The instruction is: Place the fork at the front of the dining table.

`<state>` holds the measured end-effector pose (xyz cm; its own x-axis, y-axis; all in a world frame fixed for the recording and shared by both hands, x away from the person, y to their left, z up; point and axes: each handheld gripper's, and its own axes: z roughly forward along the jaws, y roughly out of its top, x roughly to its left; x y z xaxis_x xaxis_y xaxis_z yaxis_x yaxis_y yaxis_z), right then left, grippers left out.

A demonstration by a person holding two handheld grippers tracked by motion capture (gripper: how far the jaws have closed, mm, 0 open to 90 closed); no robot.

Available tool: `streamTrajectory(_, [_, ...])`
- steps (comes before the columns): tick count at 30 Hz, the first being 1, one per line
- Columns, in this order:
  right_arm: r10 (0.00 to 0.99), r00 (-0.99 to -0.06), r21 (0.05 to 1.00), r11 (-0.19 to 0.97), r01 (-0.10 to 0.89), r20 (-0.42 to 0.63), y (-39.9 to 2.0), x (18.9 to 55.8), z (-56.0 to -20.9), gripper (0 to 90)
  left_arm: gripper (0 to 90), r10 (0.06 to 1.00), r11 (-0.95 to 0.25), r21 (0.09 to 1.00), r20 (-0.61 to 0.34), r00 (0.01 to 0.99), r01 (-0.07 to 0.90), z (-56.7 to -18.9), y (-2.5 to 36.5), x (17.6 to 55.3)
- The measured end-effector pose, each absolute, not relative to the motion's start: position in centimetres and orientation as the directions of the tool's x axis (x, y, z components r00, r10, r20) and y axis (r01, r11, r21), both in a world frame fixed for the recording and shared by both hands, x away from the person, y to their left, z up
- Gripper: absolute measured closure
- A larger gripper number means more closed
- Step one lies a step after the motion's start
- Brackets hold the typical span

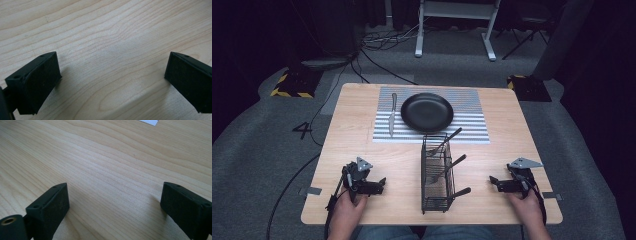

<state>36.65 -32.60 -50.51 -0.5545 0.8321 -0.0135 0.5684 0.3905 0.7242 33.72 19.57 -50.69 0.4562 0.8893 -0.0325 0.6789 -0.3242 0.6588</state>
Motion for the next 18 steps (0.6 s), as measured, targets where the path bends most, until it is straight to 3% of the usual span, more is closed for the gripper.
streamTrajectory(18, [0.833,-0.553,0.725,0.39,0.568,-0.014,-32.59,36.63,-50.51,8.3,0.2,0.888,-0.325,0.658,-0.035,0.458,0.679,-50.68,19.52,33.86])
